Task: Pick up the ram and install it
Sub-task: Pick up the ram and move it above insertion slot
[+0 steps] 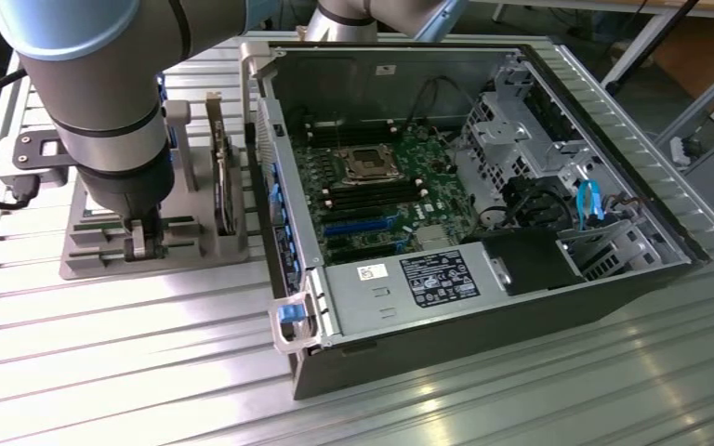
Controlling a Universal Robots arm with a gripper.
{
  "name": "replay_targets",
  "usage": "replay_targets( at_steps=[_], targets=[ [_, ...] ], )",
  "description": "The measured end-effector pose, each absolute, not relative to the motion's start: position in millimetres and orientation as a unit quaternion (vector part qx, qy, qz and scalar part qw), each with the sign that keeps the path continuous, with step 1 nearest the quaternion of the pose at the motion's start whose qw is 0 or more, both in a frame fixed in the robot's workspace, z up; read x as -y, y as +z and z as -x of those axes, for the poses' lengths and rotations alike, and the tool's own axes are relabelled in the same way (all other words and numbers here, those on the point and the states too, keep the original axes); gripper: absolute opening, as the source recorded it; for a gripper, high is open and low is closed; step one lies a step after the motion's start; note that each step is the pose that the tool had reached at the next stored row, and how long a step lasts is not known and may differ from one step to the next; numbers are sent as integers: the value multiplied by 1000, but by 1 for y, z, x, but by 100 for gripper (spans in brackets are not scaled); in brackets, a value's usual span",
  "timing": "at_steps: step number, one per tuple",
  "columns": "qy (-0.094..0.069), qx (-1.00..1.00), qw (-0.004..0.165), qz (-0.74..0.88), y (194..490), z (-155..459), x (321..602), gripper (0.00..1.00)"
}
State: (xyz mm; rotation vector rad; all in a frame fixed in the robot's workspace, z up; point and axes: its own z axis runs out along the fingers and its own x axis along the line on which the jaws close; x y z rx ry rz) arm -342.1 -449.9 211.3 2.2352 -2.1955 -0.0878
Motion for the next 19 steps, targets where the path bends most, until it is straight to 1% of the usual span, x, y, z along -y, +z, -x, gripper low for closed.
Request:
replay_targets(
  at_steps=[3, 4, 5, 11, 12, 19],
  targets=[
    [-28, 700, 4, -713, 211, 342, 450, 29],
    [-28, 700, 4, -713, 211, 342, 450, 27],
    [-28, 700, 4, -713, 211, 342, 450, 20],
    [-28, 700, 4, -713, 211, 342, 450, 20],
    [-28, 700, 4, -713, 211, 342, 450, 11],
    [-28, 700, 4, -713, 211, 342, 450, 11]
  ],
)
